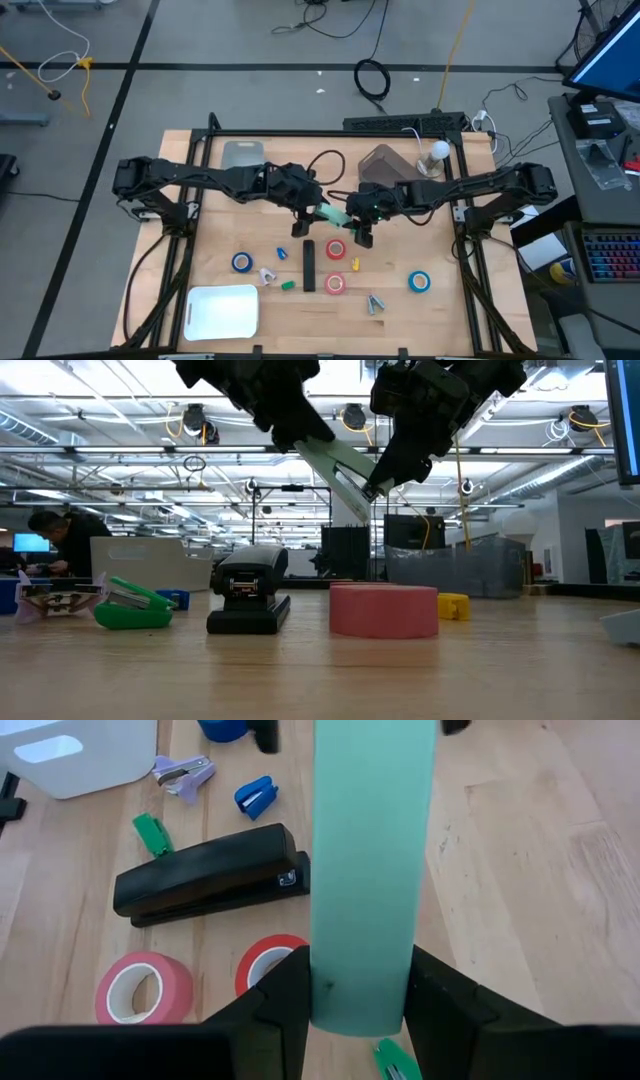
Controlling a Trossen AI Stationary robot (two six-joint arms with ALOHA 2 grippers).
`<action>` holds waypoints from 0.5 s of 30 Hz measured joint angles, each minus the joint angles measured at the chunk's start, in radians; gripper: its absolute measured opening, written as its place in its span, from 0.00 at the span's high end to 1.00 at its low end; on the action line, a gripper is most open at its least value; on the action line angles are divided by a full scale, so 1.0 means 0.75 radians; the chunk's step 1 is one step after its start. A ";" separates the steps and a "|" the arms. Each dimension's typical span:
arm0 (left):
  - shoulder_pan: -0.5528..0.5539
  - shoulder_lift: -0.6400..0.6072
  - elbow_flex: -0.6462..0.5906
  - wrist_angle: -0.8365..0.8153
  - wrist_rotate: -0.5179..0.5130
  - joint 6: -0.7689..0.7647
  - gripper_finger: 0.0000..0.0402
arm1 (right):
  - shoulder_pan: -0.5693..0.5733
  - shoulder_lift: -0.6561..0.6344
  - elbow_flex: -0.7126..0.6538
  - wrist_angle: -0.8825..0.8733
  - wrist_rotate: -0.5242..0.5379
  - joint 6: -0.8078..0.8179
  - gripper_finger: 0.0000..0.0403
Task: Pick and place Stapler, Stapler remover, tape
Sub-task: Put the light green stapler into the gray bin
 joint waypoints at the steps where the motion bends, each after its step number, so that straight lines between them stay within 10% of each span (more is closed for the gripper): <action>1: 0.000 0.001 0.002 0.017 0.015 -0.001 0.46 | 0.000 0.000 0.000 0.000 0.001 0.000 0.70; 15: -0.003 0.067 0.170 -0.220 -0.032 0.073 0.46 | -0.001 0.000 0.000 -0.003 0.002 0.001 0.70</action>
